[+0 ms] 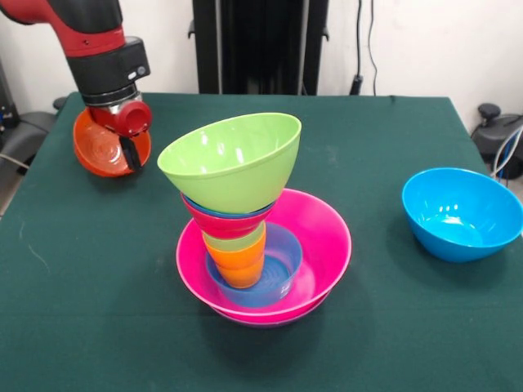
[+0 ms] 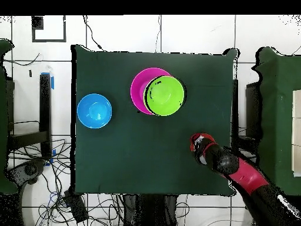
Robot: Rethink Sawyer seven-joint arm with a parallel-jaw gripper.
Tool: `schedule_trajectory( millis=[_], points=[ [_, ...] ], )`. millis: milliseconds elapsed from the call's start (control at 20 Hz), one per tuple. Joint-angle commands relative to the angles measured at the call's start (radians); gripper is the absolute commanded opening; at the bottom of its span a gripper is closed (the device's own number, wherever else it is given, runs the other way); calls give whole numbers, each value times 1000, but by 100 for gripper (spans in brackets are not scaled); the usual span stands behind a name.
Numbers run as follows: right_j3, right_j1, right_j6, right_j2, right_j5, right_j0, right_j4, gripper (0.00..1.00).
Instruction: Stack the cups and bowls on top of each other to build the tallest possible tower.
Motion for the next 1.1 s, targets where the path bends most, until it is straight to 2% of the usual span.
schedule_trajectory(
  millis=[50, 300, 550, 600, 700, 850, 1100],
  points=[
    [39, -69, 68, 14, 7, 37, -13, 0],
    [77, -143, 77, 7, 32, 44, -2, 0],
    [44, -122, 64, 7, 47, 46, 0, 0],
    [40, -122, 59, 7, 43, 44, -6, 100],
    [53, -125, 74, 8, -25, 42, -24, 100],
    [55, -135, 59, 13, 52, 40, -1, 100],
    [53, -128, 69, 6, 46, 45, 3, 100]
  ],
)
